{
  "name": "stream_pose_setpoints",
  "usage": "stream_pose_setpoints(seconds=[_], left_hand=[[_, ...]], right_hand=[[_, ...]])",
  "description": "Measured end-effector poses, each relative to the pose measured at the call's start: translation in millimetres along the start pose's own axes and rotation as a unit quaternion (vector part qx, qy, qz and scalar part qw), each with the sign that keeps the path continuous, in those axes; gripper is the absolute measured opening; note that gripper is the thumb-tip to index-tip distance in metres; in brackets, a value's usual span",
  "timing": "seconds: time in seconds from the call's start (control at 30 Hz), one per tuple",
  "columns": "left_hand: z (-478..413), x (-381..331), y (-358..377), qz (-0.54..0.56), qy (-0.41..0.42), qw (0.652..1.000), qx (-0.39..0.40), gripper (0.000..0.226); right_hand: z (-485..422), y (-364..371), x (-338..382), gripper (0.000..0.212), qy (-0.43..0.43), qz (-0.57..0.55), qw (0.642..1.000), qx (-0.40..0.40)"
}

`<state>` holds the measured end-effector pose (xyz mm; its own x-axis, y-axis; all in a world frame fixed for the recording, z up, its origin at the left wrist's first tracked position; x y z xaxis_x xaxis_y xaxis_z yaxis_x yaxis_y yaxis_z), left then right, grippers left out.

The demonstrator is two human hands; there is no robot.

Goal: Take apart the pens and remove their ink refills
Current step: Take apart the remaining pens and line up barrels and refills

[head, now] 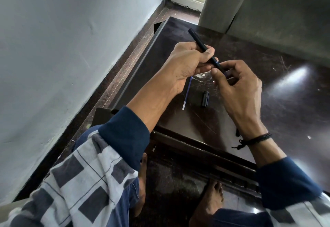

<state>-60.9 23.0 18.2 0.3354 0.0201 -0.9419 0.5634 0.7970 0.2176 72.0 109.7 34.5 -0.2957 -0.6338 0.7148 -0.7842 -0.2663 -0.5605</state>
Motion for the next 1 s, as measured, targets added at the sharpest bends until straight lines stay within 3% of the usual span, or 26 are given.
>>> stream_pose_setpoints(seconds=[0.13, 0.77, 0.9, 1.0], left_hand=[[0.3, 0.6, 1.6, 0.004, -0.004, 1.000, -0.001, 0.014], [1.2, 0.6, -0.2, 0.003, -0.007, 1.000, -0.009, 0.017], [1.3, 2.2, 1.8, 0.002, -0.011, 1.000, -0.003, 0.018], [0.2, 2.5, 1.6, 0.000, -0.012, 1.000, -0.004, 0.016]], right_hand=[[-1.2, -0.5, -1.8, 0.010, 0.003, -0.001, 1.000, 0.003], [-3.0, -1.0, -1.4, 0.019, 0.012, 0.012, 1.000, 0.014], [-4.2, -1.8, -2.7, 0.013, 0.017, 0.019, 1.000, 0.016], [-4.7, 0.9, -4.6, 0.025, 0.030, 0.031, 0.998, 0.038]])
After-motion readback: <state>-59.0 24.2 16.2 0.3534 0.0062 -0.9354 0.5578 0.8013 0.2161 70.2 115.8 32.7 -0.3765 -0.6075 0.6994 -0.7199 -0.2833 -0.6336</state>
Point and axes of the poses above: each hand's wrist, its own z-axis away from the middle knuckle, its own y-axis out of the palm, x = y × z, the point moved 7 cm from there along -z, towards the middle knuckle, and after that the axes turned 7 degrees about -x, right-handed, at the moved point
